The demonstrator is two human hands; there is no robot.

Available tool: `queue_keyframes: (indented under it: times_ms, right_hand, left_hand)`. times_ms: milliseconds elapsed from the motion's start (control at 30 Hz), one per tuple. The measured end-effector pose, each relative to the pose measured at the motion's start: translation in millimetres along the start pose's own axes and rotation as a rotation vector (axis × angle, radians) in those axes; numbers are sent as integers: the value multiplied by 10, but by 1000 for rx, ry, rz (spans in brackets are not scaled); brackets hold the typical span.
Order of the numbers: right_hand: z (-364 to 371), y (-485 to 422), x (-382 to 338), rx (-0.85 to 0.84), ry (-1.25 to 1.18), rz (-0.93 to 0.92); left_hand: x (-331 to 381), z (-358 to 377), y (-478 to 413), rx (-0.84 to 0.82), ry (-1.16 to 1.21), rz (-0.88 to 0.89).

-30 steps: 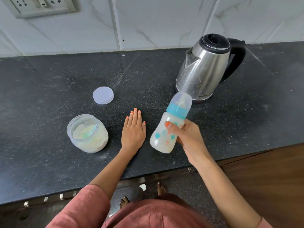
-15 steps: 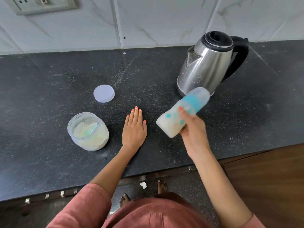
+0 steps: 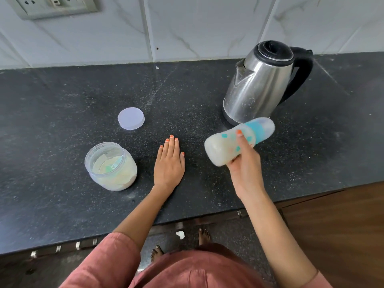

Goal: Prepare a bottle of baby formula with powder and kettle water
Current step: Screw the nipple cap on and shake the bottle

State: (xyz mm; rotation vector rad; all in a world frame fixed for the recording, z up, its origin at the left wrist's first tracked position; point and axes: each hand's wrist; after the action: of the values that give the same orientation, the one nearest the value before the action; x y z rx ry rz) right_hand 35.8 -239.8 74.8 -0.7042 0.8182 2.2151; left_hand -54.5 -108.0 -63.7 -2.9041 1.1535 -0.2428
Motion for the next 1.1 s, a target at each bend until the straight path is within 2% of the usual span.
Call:
queue_keyframes:
  times_ms: [100, 167, 300, 367, 500, 533, 567, 700, 733, 800, 900, 933, 967, 1100]
  right_hand:
    - [-42, 136, 68, -138, 353, 105]
    - [-71, 146, 19, -168, 439, 86]
    - [-40, -26, -116, 13, 14, -37]
    - [-30, -31, -92, 15, -1, -53]
    - [-56, 140, -16, -193, 437, 59]
    - [-64, 152, -35, -208, 473, 57]
    - [-59, 140, -60, -202, 440, 38]
    - [-6, -23, -121, -10, 2, -66]
    - [-4, -33, -96, 13, -40, -79]
    - [-16, 18, -21, -25, 65, -24]
    - [-86, 151, 51, -170, 445, 107]
    - [-103, 153, 35, -178, 477, 99]
    - [-103, 127, 10, -166, 433, 71]
    - [-25, -23, -94, 15, -16, -49]
  left_hand:
    - [-5, 10, -3, 6, -14, -6]
    - [-4, 11, 0, 3, -20, -7]
    - [-2, 10, -2, 15, -12, -3]
    - [0, 8, -4, 15, -15, -2]
    - [-9, 13, 1, 5, -10, -5]
    - [-7, 11, 2, 2, -12, -4]
    - [-5, 11, 2, 0, -12, -5]
    - [5, -3, 1, 8, -16, -9]
    - [6, -6, 0, 3, -18, -7]
    - [3, -4, 5, 1, -16, -7]
    - [-4, -5, 4, -10, -21, -6]
    - [-3, -4, 4, -11, -23, -8]
    - [-3, -5, 5, -10, -23, -11]
    - [4, -16, 9, 1, -20, -12]
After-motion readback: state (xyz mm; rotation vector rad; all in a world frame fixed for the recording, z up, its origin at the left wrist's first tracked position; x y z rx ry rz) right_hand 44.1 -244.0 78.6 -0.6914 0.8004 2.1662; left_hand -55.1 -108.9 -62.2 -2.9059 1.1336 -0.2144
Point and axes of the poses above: each hand's wrist, its own y-axis away from the middle knuckle, its own z-axis out of the palm, x = y × z, and after that the axes turned 9 degrees about -y, right-handed
